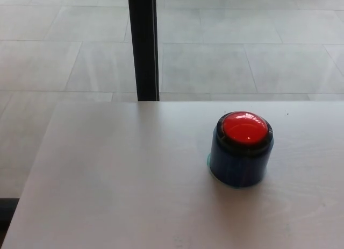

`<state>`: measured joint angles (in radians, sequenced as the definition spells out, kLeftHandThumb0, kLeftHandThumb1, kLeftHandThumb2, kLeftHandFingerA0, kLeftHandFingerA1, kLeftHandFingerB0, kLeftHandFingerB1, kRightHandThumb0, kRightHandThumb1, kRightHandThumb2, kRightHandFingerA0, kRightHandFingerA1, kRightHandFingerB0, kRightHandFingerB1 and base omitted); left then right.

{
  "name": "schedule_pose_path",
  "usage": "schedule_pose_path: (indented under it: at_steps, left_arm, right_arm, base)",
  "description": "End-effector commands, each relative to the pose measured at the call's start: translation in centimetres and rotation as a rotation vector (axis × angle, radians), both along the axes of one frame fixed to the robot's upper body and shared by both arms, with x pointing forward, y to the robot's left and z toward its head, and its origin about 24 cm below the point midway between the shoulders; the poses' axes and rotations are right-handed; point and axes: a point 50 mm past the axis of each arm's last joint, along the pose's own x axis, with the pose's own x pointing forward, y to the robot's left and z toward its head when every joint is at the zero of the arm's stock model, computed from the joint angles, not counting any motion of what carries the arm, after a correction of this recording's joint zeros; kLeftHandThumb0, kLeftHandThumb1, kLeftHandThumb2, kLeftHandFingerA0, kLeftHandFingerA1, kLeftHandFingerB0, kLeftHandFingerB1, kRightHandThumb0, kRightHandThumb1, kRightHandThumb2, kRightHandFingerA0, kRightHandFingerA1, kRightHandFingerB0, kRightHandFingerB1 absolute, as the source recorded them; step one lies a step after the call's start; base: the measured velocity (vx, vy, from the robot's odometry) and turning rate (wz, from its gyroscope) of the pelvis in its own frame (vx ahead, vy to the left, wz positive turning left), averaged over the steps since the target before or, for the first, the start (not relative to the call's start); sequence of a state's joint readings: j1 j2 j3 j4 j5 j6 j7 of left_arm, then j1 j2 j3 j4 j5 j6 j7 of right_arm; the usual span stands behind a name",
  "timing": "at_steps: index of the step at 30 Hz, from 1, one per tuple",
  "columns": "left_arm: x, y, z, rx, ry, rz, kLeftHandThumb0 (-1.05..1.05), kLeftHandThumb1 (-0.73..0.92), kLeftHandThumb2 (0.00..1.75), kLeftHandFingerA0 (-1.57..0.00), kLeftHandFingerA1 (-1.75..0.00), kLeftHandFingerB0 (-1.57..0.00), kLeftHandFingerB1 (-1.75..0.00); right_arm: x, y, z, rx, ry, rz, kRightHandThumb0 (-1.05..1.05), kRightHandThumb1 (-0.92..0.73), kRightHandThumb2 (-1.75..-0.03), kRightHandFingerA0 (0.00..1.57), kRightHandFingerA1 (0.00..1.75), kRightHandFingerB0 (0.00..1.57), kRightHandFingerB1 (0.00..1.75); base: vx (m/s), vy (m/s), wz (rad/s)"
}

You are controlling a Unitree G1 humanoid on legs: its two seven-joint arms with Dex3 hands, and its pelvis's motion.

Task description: The robot uses its right hand to press the red button kept in the middle of the desk

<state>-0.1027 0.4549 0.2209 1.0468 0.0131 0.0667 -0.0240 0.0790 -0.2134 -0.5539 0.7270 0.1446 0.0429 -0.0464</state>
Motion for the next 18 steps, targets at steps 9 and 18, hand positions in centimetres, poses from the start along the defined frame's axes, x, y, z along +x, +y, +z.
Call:
schedule_pose_path:
  at_steps: [9,18]
  left_arm:
    - [-0.3,5.4,4.3,-0.03,-0.175,0.353,-0.74,0.92,1.28,-0.59,-1.02,-0.35,-0.82]
    - [-0.4,5.3,4.0,-0.049,-0.173,0.361,-0.73,0.92,1.21,-0.41,-1.18,-0.3,-0.94]
  right_arm:
    - [5.2,-11.2,17.3,0.082,-0.778,-0.896,-0.53,-0.69,-0.87,0.69,1.57,0.32,1.06]
    - [10.0,-10.7,26.8,0.041,-1.053,-0.678,-0.29,-0.06,-1.49,1.38,0.93,1.07,0.74]
  base:
    - [0.0,0.0,0.0]
    - [0.0,0.0,0.0]
